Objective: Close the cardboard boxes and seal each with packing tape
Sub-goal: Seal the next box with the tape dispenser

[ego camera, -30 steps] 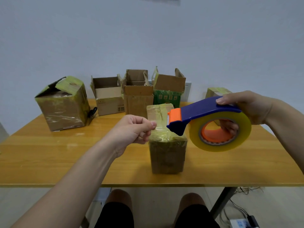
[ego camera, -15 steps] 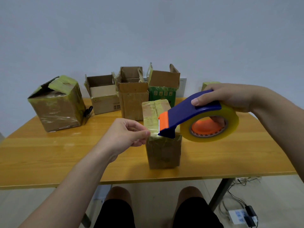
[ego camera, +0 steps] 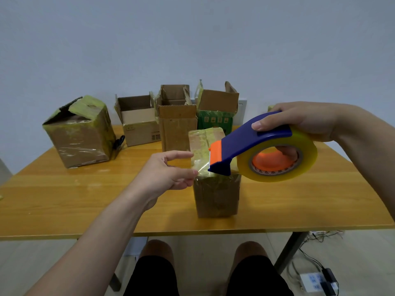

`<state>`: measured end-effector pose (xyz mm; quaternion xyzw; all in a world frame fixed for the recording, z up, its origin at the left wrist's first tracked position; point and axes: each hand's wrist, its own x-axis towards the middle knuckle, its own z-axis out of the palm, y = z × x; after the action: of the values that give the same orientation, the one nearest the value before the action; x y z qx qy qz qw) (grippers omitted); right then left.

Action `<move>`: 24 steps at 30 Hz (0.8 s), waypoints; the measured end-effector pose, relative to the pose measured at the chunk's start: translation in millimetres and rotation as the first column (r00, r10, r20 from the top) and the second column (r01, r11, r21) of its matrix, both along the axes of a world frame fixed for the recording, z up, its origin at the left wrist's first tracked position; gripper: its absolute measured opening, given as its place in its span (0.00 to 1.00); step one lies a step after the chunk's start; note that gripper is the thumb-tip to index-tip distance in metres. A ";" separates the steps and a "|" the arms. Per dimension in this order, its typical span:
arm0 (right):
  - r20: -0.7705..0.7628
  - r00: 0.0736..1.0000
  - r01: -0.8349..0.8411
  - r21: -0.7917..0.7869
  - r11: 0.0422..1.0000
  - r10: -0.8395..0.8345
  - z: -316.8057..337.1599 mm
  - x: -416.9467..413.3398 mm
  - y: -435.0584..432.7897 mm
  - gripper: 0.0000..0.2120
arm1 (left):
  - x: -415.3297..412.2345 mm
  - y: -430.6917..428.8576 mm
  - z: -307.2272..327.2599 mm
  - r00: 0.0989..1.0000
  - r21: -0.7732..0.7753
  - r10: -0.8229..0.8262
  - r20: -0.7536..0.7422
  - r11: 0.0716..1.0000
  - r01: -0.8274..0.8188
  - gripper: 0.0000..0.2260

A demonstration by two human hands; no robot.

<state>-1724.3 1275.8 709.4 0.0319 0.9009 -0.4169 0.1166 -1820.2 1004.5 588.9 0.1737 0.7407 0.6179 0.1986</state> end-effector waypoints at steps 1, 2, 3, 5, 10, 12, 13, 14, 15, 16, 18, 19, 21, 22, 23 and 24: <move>0.005 1.000 0.001 -0.003 1.000 -0.001 0.1 0.0 0.5 0.31 | -0.8 -0.1 -0.1 1.000 0.002 -0.006 0.006 1.000 0.006 0.20; 0.007 1.000 0.008 -0.004 1.000 -0.008 -0.3 -0.3 0.3 0.32 | -1.4 0.0 -0.4 1.000 0.003 -0.008 0.008 1.000 0.008 0.20; 0.005 1.000 0.017 -0.001 1.000 -0.017 -0.7 -0.4 -0.7 0.30 | -1.7 0.1 -0.6 1.000 0.007 -0.008 0.009 1.000 0.008 0.20; 0.003 1.000 0.027 0.000 1.000 -0.027 -0.7 -1.9 -1.0 0.30 | -2.0 -0.2 -1.6 1.000 0.016 -0.012 0.012 1.000 0.012 0.20; 0.045 0.999 0.005 0.001 1.000 -0.005 -0.7 -4.9 -1.9 0.37 | -3.3 -1.1 -7.2 0.999 0.014 -0.032 0.017 0.999 0.032 0.21; 0.041 0.999 0.003 0.031 1.000 -0.005 -1.0 -5.5 -3.6 0.31 | -4.3 -0.4 -9.5 0.999 0.014 -0.029 0.017 0.999 0.029 0.22; 0.037 0.999 0.002 0.039 0.999 -0.004 -0.7 -6.3 -3.5 0.29 | -4.9 -0.3 -10.6 0.999 0.014 -0.029 0.017 1.000 0.028 0.22; 0.039 0.999 0.003 0.038 0.999 -0.004 -0.2 -6.8 -3.4 0.29 | -5.4 -0.3 -11.3 0.999 0.013 -0.029 0.016 0.999 0.029 0.22; 0.047 0.999 0.003 0.030 1.000 -0.004 0.3 -7.1 -3.4 0.29 | -5.6 -0.1 -11.6 0.999 0.013 -0.030 0.016 0.999 0.030 0.22; 0.055 0.998 0.005 0.026 1.000 -0.006 0.8 -7.6 -3.6 0.29 | -5.8 0.1 -11.7 0.999 0.010 -0.030 0.016 1.000 0.030 0.22; 0.060 0.998 0.006 0.027 1.000 -0.007 1.2 -9.5 -3.9 0.30 | -7.0 1.1 -11.8 1.000 0.006 -0.015 0.021 1.000 0.015 0.23; 0.059 0.998 0.006 0.028 1.000 -0.008 1.1 -10.4 -4.1 0.31 | -7.8 1.6 -11.8 1.000 0.005 0.000 0.028 1.000 0.000 0.23; 0.056 0.998 0.009 0.033 0.999 -0.011 1.1 -11.9 -4.8 0.33 | -9.8 2.5 -11.4 0.998 0.007 0.023 0.051 1.000 -0.024 0.23; 0.057 0.998 0.008 0.036 0.999 -0.010 0.9 -12.3 -5.0 0.35 | -11.0 2.8 -11.3 0.998 0.007 0.024 0.061 1.000 -0.025 0.23; 0.061 0.998 0.002 0.039 0.999 -0.005 1.0 -12.4 -4.7 0.38 | -12.1 3.4 -11.3 0.998 0.005 0.020 0.067 1.000 -0.021 0.23; 0.069 0.998 -0.004 0.042 0.999 0.001 1.0 -12.4 -4.5 0.39 | -12.7 3.8 -11.2 0.997 -0.001 0.015 0.069 1.000 -0.015 0.23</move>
<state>-1736.7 1271.3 710.4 0.0475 0.9050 -0.3961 0.1476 -1832.9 1008.3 577.7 0.1466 0.7347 0.6250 0.2194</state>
